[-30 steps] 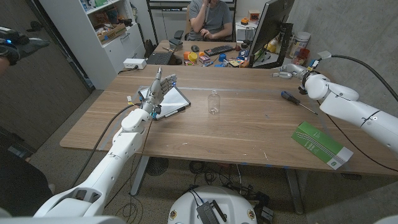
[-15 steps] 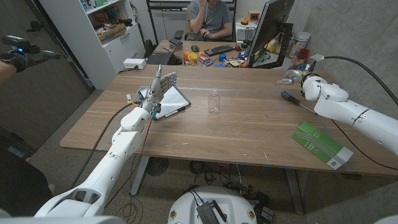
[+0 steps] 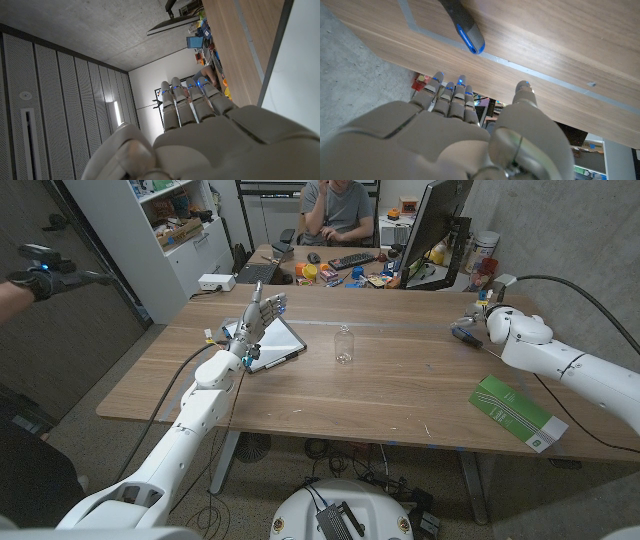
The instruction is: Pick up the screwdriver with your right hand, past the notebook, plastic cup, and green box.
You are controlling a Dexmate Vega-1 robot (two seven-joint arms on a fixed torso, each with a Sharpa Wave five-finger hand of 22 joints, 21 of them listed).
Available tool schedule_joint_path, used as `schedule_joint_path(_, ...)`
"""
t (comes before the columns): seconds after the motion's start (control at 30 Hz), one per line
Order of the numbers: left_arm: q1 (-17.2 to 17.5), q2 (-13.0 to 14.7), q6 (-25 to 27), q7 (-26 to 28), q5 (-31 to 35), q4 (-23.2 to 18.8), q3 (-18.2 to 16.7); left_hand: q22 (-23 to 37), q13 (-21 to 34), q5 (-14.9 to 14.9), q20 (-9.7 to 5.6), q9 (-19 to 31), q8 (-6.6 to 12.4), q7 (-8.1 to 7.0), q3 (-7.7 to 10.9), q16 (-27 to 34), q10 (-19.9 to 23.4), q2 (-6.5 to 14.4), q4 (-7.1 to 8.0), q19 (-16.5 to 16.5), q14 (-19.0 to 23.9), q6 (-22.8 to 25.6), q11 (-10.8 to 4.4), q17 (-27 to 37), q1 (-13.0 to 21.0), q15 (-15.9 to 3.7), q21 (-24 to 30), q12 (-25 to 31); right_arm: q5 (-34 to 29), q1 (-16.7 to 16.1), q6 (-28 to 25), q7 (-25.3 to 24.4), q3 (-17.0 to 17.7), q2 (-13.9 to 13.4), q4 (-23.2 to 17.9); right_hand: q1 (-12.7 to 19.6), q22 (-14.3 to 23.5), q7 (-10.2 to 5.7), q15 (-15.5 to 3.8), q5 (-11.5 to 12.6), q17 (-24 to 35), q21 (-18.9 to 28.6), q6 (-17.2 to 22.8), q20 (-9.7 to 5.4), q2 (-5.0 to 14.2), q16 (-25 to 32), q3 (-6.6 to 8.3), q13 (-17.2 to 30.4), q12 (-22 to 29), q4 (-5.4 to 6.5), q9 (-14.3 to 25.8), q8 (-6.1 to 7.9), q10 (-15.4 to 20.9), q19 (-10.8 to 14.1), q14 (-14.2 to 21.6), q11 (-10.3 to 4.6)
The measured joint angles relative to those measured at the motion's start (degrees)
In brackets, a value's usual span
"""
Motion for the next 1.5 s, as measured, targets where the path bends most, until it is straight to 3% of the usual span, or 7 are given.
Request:
schedule_joint_path(0.57, 0.9, 0.2, 0.3, -0.1, 0.5, -1.8, -0.4, 0.0, 0.0, 0.0, 0.00, 0.0, 0.00, -0.01, 0.00, 0.0, 0.0, 0.0, 0.00, 0.0, 0.0, 0.0, 0.00, 0.0, 0.0, 0.00, 0.0, 0.0, -1.2, 2.4, -0.3, 4.8, -1.9, 1.2, 4.3, 0.7, 0.2, 0.76, -0.20, 1.0, 0.2, 0.0, 0.3, 0.00, -0.47, -0.3, -0.13, 0.0, 0.0, 0.13, 0.0, -0.01, 0.5, 0.0, -0.2, -0.28)
schedule_joint_path(0.63, 1.0, 0.2, 0.6, -0.1, 0.8, -1.9, -0.4, 0.0, 0.0, 0.0, 0.00, 0.0, 0.00, 0.00, 0.00, 0.0, 0.0, 0.0, 0.00, 0.0, 0.0, 0.0, 0.00, 0.0, 0.0, 0.00, 0.0, 0.0, -1.3, 4.1, 0.0, 5.2, -3.3, 2.4, 7.3, 0.7, 0.2, 0.94, -0.20, 1.2, 0.2, 0.0, 1.2, 0.00, -0.47, -0.3, -0.21, 0.0, 0.3, 0.21, 0.0, -0.01, 1.4, 0.0, -0.2, -0.14)
schedule_joint_path(0.83, 1.4, 0.2, 0.6, -0.1, 0.9, -2.4, -0.7, 0.0, 0.0, 0.0, 0.00, 0.0, 0.00, -0.01, 0.00, 0.0, 0.2, 0.0, 0.00, 0.0, 0.0, 0.0, 0.19, 0.0, 0.0, 0.00, 0.0, 0.0, -2.1, 5.4, 1.3, 6.5, -4.4, 3.5, 9.8, 2.0, 0.2, -0.65, -0.84, 2.5, 0.2, 0.0, 5.0, -0.43, -0.64, -0.3, -0.43, 0.0, 1.6, 0.44, 0.0, 0.81, 5.2, 0.4, 0.4, -1.25)
schedule_joint_path(1.03, 1.8, 0.1, 0.6, -0.1, 0.9, -2.6, -0.9, 0.0, 0.0, 0.0, 0.00, 0.0, 0.00, -0.01, 0.00, 0.0, 0.2, 0.0, 0.00, 0.0, 0.0, 0.0, 0.19, 0.0, 0.0, 0.00, 0.0, 0.0, -3.2, 5.4, 1.9, 6.9, -4.4, 3.5, 9.8, 6.9, 0.2, -6.22, -1.18, 5.4, 0.3, 0.0, 16.1, -1.68, -0.28, 0.6, -0.83, 0.0, 4.7, 0.83, -0.1, 2.79, 14.9, 3.0, 6.5, -4.64)
schedule_joint_path(1.07, 1.8, 0.1, 0.6, -0.1, 0.9, -2.7, -1.0, 0.0, 0.0, 0.0, 0.00, 0.0, 0.00, -0.01, 0.00, 0.0, 0.2, 0.0, 0.00, 0.0, 0.0, 0.0, 0.19, 0.0, 0.0, 0.00, 0.0, 0.0, -3.5, 7.8, 1.9, 6.8, -6.7, 5.7, 14.5, 8.2, 0.2, -6.99, -1.17, 5.9, 0.4, 0.3, 17.8, -2.02, -0.02, 1.0, -0.80, 0.0, 5.4, 0.81, -0.1, 2.82, 17.0, 3.8, 8.1, -5.43)
schedule_joint_path(1.27, 2.0, -0.1, 0.6, -0.1, 0.9, -2.7, -1.2, 0.0, 0.0, 0.0, 0.00, 0.0, 0.00, 0.20, -0.25, 0.0, 0.2, 0.0, 0.24, 0.0, 0.0, 0.2, 0.19, 0.0, 0.0, 0.00, 0.0, 0.0, -4.6, 8.0, 1.9, 4.8, -7.5, 6.5, 15.7, 20.0, 0.4, -11.22, -1.48, 7.8, 1.1, 1.0, 29.0, -3.92, 1.62, 3.0, 0.13, 0.8, 9.9, -0.14, -0.1, 4.65, 32.4, 8.3, 18.3, -11.13)
schedule_joint_path(1.5, 2.0, -0.2, 0.2, -0.3, 0.9, -2.3, -1.3, 0.0, 0.0, 0.0, 0.00, 0.0, 0.00, 0.21, -0.25, 0.0, 0.2, 0.0, 0.24, 0.0, 0.0, 0.2, 0.19, 0.0, 0.0, 0.00, 0.0, 0.0, -5.3, 6.7, 1.2, 1.3, -7.4, 6.7, 14.8, 26.0, 0.7, -8.25, -2.24, 7.5, 2.4, 1.7, 35.8, -4.20, -2.06, 5.8, 0.88, 3.2, 14.4, 0.09, 0.7, 8.21, 39.4, 11.4, 26.4, -8.71)
